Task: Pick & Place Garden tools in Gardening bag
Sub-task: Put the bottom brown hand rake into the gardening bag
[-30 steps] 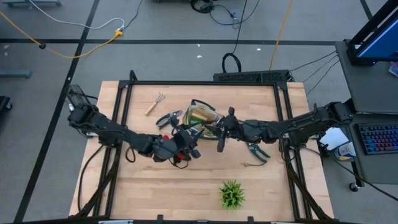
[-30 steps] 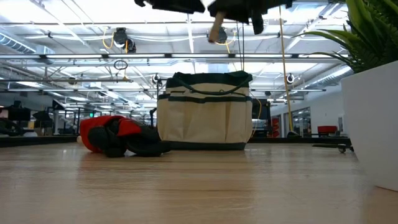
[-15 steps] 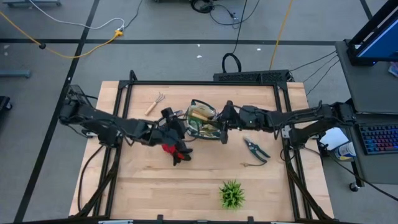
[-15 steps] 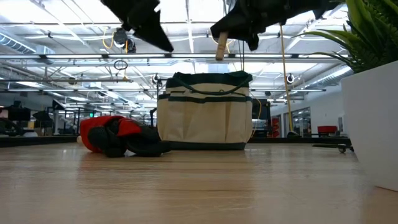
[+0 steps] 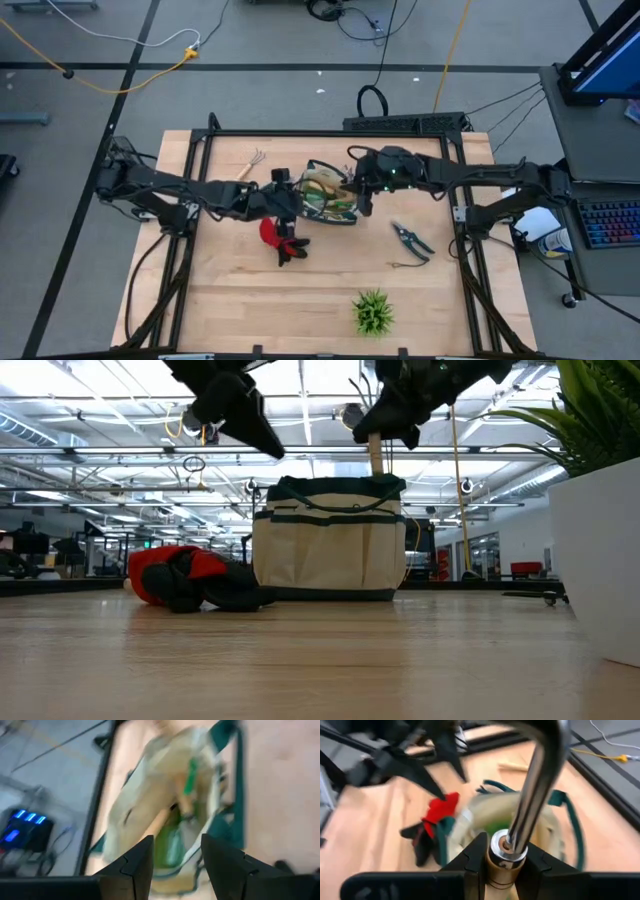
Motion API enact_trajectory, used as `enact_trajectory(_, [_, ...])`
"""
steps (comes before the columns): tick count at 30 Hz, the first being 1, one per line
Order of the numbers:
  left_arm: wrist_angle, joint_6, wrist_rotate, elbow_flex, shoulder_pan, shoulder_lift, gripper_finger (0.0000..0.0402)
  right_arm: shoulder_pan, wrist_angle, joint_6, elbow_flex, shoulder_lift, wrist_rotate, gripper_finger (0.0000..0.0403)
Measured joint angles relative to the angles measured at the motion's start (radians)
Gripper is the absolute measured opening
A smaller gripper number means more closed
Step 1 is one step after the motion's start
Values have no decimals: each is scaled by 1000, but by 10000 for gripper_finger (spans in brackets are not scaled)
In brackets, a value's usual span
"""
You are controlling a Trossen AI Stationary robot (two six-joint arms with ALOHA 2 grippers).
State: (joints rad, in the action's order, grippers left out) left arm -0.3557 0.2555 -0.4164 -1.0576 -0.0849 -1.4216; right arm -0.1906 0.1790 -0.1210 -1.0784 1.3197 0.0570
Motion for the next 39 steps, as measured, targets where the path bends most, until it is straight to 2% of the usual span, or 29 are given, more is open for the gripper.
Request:
enact_trajectory(3, [50,40,100,0,31,-16,170,-16,61,39,-29,0,0,56])
enact_trajectory(6, [87,40,98,0,51,-16,170,-28,75,69,-30,1,16,56])
enact_trajectory(11, [190,56,78,0,82,-14,170,-44,70,137,-30,11,152,56])
enact_trajectory(16, [292,52,70,-1,99,-8,170,-37,70,182,-26,49,231,56])
enact_trajectory(22, [332,108,72,0,98,-8,170,-37,36,212,-26,116,256,61])
enact_trajectory(27, [299,240,74,0,90,-10,170,-43,-49,196,-26,145,327,55])
enact_trajectory(31, [285,388,71,0,64,-11,170,-71,-121,101,-25,154,398,62])
enact_trajectory(35, [279,515,-23,0,28,-11,170,-105,-185,4,-26,153,541,61])
enact_trajectory(39, [305,604,-126,0,-13,-11,170,-134,-233,-54,-25,153,595,55])
